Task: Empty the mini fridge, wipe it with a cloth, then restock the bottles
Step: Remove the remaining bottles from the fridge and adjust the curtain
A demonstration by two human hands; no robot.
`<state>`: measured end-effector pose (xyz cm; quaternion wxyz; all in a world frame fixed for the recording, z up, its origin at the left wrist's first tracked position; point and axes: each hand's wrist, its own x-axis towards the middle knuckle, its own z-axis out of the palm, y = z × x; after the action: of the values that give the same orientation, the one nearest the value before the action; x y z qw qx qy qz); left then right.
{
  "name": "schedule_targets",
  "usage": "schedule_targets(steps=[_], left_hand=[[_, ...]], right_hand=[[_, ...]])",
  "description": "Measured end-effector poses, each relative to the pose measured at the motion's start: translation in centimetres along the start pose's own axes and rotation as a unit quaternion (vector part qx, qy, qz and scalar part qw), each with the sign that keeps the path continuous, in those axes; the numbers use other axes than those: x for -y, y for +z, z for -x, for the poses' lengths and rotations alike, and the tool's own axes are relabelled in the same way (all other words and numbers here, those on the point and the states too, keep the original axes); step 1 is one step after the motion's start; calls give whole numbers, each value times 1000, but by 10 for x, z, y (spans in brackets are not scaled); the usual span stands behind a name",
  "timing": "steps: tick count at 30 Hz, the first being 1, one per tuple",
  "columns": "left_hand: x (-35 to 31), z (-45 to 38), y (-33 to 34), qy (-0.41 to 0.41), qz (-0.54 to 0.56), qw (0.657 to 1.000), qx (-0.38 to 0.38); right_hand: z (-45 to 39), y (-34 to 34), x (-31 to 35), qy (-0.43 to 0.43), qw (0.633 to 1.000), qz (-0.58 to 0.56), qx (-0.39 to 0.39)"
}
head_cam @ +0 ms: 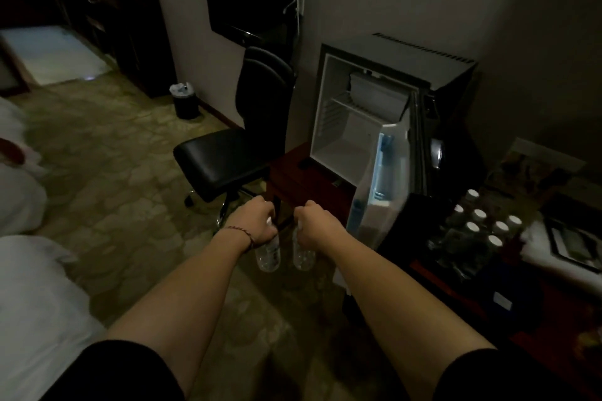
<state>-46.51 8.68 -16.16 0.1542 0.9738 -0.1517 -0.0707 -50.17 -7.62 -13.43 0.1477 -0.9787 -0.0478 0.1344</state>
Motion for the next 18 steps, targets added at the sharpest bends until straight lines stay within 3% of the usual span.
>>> schedule_targets(steps=[8, 18], left_hand=[[84, -129, -38, 10, 6, 1000, -2], [249, -312, -136, 17, 20, 1000, -15]], right_hand=[[-156, -25, 42, 5, 1000, 10, -6], [-386, -69, 130, -6, 1000, -1, -31]])
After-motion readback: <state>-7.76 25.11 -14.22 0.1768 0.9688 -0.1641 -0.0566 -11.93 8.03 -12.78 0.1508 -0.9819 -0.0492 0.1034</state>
